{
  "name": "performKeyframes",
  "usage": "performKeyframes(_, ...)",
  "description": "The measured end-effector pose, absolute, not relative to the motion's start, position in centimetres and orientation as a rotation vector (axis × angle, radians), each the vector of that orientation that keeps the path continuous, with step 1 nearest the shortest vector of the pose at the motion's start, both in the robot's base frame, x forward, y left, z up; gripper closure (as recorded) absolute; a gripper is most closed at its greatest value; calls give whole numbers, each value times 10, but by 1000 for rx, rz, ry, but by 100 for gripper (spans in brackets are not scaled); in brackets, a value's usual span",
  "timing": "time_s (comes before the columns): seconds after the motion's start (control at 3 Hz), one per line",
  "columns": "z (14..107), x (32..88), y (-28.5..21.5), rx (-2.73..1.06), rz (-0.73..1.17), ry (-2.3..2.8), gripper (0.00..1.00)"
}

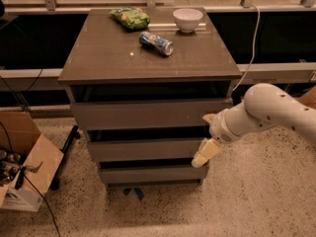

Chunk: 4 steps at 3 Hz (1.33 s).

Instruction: Open middle drawer

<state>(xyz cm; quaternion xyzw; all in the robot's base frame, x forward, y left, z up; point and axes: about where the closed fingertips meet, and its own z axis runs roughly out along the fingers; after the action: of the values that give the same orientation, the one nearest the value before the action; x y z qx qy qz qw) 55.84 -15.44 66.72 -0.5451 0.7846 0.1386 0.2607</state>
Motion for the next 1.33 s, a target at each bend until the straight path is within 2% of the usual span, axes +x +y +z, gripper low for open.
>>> performKeyframes(0.67, 650, 558, -152, -1459, 359, 2175, 0)
performKeyframes(1.33, 565, 591, -163, -1464, 228, 2274, 0)
